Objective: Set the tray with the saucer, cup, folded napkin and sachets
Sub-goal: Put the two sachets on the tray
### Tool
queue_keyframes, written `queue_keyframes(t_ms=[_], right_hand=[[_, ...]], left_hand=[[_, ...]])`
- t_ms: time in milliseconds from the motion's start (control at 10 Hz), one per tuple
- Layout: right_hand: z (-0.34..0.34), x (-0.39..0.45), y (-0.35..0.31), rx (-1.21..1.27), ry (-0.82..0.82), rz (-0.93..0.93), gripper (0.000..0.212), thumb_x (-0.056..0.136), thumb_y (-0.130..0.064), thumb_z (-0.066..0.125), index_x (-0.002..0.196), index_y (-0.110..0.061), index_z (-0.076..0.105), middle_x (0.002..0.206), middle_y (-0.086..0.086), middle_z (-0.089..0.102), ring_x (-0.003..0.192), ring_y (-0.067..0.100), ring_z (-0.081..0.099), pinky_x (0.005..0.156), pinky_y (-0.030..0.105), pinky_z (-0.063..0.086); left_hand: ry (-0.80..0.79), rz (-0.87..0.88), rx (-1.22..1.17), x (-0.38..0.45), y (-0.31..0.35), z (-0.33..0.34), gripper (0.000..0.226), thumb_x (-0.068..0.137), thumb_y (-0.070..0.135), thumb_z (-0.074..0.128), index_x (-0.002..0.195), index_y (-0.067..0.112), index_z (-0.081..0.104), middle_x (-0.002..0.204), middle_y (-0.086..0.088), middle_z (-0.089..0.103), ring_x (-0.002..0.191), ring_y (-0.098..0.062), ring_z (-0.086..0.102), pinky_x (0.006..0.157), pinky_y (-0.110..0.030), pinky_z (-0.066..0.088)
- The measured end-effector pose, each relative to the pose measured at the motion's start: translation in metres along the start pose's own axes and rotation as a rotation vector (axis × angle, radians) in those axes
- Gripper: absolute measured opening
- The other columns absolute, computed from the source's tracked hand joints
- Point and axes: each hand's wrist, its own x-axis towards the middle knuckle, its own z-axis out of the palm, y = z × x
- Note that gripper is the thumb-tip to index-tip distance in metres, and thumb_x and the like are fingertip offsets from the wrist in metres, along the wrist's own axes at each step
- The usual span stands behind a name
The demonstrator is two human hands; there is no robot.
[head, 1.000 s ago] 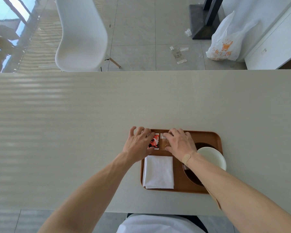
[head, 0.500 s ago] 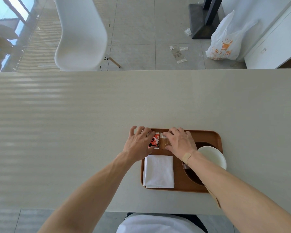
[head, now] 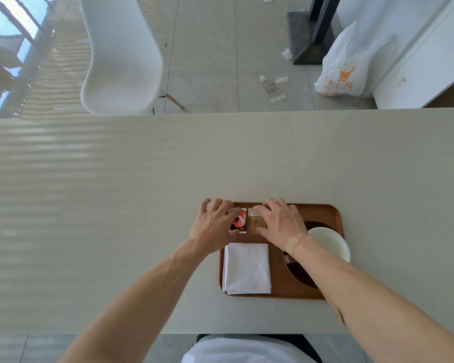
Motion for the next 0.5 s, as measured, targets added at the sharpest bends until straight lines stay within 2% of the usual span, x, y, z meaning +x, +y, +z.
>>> queue_keyframes(t_ms=[300,500], right_hand=[[-0.019,-0.013,0.003,0.057,0.043,0.063,0.053,0.087,-0.048,0.057,0.136,-0.03,0.047,0.127,-0.002,0.055,0.117,0.02,0.046,0.095,0.038,0.04],[-0.046,-0.034,0.006,0.069,0.078,0.079,0.048,0.086,-0.054,0.055,0.128,-0.031,0.054,0.124,-0.003,0.06,0.117,0.019,0.049,0.094,0.038,0.042]], left_hand=[[0.023,-0.035,-0.137,-0.007,-0.008,-0.016,0.053,0.086,0.049,0.058,0.134,0.027,0.052,0.133,0.002,0.051,0.125,-0.023,0.044,0.11,-0.043,0.026],[0.06,-0.049,-0.264,-0.018,-0.014,-0.041,0.049,0.086,0.047,0.061,0.131,0.028,0.056,0.13,0.002,0.055,0.123,-0.02,0.046,0.103,-0.039,0.032]])
